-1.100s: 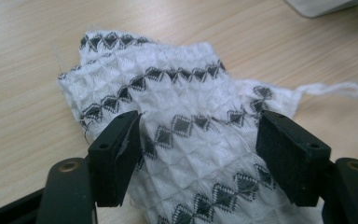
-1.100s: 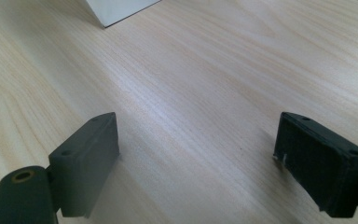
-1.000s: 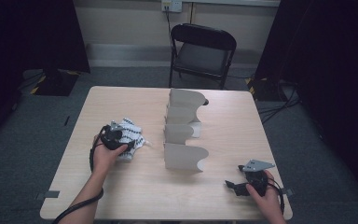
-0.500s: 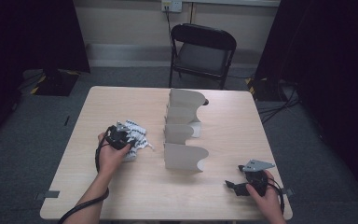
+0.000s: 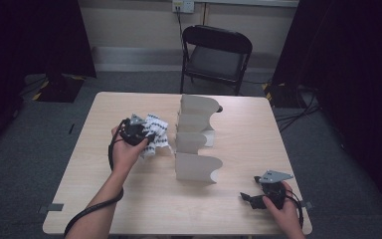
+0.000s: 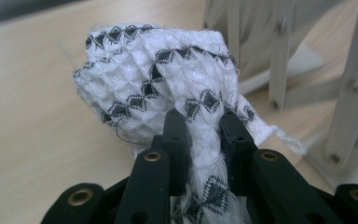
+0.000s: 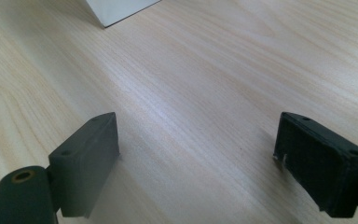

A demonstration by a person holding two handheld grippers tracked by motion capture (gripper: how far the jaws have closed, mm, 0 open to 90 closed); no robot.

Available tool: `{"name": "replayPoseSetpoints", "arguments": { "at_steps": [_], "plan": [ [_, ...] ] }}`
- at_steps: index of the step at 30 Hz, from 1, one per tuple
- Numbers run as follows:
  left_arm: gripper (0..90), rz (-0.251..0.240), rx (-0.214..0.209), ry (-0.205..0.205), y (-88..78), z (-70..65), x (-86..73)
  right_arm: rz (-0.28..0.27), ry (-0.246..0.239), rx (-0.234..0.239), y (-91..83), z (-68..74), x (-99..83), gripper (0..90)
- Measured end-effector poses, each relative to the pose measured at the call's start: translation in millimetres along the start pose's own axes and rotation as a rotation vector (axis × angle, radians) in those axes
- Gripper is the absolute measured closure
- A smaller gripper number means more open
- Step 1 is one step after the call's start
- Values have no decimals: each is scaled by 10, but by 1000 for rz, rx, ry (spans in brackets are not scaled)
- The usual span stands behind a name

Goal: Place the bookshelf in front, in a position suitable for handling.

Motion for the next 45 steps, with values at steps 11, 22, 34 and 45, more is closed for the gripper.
{"name": "replayPoseSetpoints", "arguments": {
  "at_steps": [11,22,34,45],
  "plan": [
    [736,-97,35,61,11,-130,751,0,-1,-1,0,1,0,128],
    [740,-67,28,118,328,-310,887,0,-2,-1,0,1,0,128],
    [745,-33,12,78,431,-303,743,1,-1,-1,0,1,0,128],
    [749,-45,12,39,393,-276,738,0,-2,-1,1,1,0,128]
  ]
}}
Point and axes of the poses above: each handheld gripper's, and its own axes: y roughly forward along the jaws, x roughly out of its top, z roughly to its left, the point moved 1 cm from there along y, roughly forward along the jaws, and after that the axes turned 3 degrees about x, right-handed, at the moved point
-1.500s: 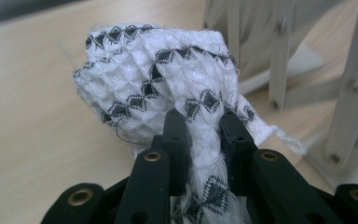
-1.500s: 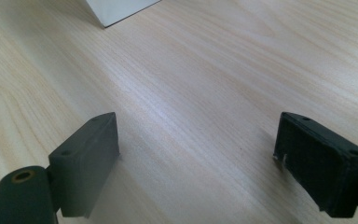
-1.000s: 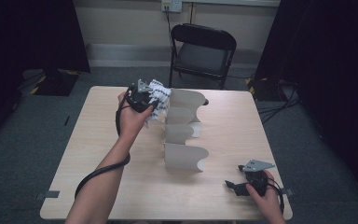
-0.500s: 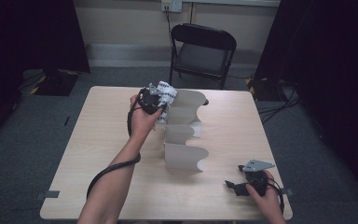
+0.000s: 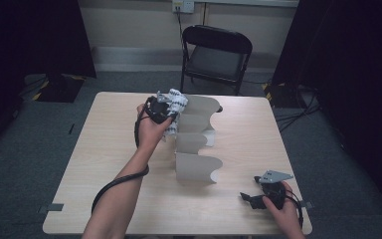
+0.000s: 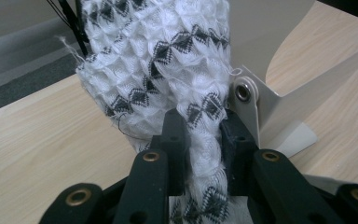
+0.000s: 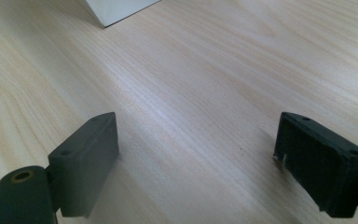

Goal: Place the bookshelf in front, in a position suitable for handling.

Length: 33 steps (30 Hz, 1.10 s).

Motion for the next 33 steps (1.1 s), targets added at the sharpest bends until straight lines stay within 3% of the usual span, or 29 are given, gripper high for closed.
{"name": "replayPoseSetpoints", "arguments": {
  "at_steps": [5,6,9,13,22,33],
  "plan": [
    [757,-20,27,-19,-94,37,77,0,0,0,0,0,0,128],
    [758,-9,44,-2,-121,58,88,0,0,0,0,0,0,128],
    [763,-35,55,-30,-151,68,110,0,0,0,0,0,0,128],
    [764,-8,64,-31,-146,106,111,0,0,0,0,0,0,128],
    [767,70,28,-37,140,2,-119,0,0,0,0,1,0,128],
    [768,96,-7,-64,256,-32,-330,0,0,0,0,1,0,128]
  ]
}}
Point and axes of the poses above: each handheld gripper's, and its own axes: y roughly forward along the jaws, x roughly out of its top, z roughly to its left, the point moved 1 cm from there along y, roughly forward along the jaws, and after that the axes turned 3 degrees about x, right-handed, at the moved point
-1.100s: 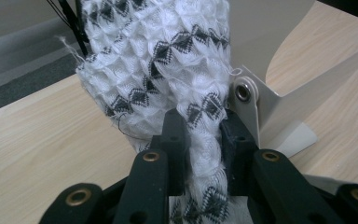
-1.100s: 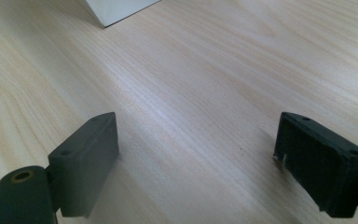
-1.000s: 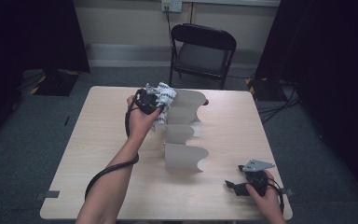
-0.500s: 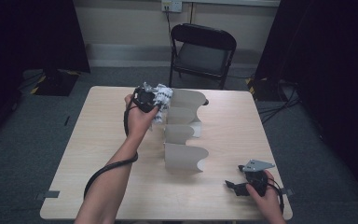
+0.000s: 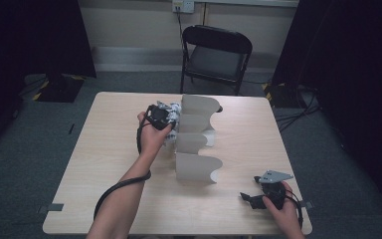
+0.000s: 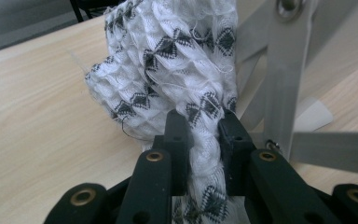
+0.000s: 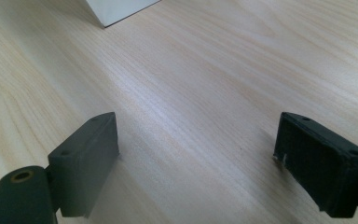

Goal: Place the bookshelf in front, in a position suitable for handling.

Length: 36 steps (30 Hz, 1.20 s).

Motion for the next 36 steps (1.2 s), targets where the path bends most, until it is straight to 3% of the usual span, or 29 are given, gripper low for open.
{"name": "replayPoseSetpoints", "arguments": {
  "at_steps": [7,9,12,18,21,25,29,36],
  "plan": [
    [767,12,-14,-4,91,-14,-105,0,0,0,0,0,0,128],
    [767,12,-23,-29,111,-20,-126,0,0,0,0,0,0,128],
    [768,21,-20,-33,95,-6,-128,0,0,0,0,0,0,128],
    [770,-30,3,-29,-113,47,50,0,0,0,0,0,0,128],
    [771,-74,23,3,-296,85,247,0,0,0,0,0,0,128],
    [771,-100,35,18,-399,104,371,0,0,0,0,0,0,128],
    [771,-114,48,21,-438,111,447,0,0,0,0,0,0,128],
    [772,-95,83,5,-420,170,422,0,1,-1,1,1,0,128]
  ]
}}
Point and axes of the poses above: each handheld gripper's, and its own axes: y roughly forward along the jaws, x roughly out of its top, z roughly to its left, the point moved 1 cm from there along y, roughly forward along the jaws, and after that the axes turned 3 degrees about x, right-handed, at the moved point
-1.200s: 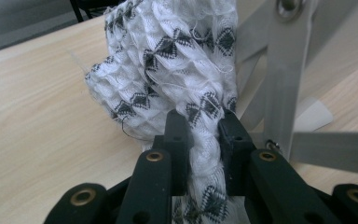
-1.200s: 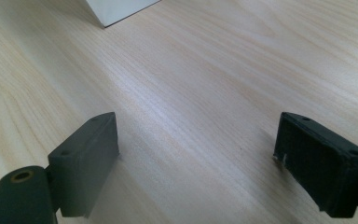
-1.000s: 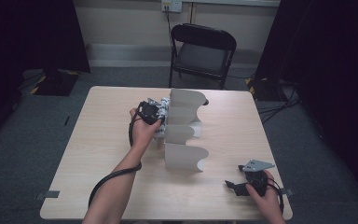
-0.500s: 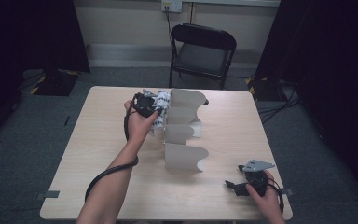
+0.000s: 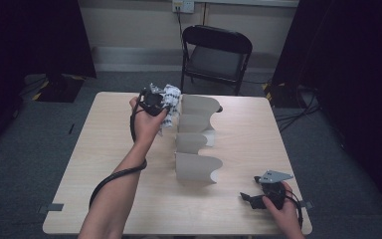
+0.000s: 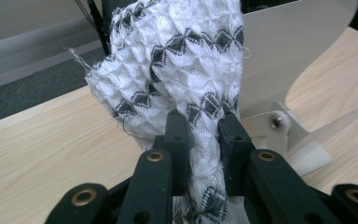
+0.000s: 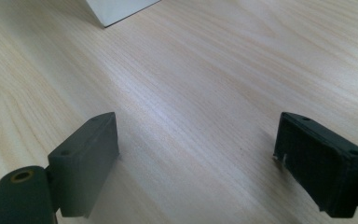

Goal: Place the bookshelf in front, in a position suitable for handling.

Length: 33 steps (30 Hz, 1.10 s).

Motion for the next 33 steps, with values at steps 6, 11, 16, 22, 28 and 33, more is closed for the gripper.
{"name": "replayPoseSetpoints", "arguments": {
  "at_steps": [6,11,16,22,28,33],
  "plan": [
    [771,19,-10,-17,39,18,-36,0,0,0,0,0,0,128],
    [771,59,-32,-2,162,-52,-140,0,-1,1,0,0,0,128],
    [771,105,-48,-1,336,-144,-274,1,0,1,-1,0,0,128],
    [771,148,-75,-15,481,-185,-465,0,-1,1,-1,0,0,128],
    [771,180,-83,-21,548,-211,-679,0,-1,0,-1,0,0,128],
    [770,210,-96,-18,595,-219,-826,0,-1,0,-1,0,0,128]
  ]
}}
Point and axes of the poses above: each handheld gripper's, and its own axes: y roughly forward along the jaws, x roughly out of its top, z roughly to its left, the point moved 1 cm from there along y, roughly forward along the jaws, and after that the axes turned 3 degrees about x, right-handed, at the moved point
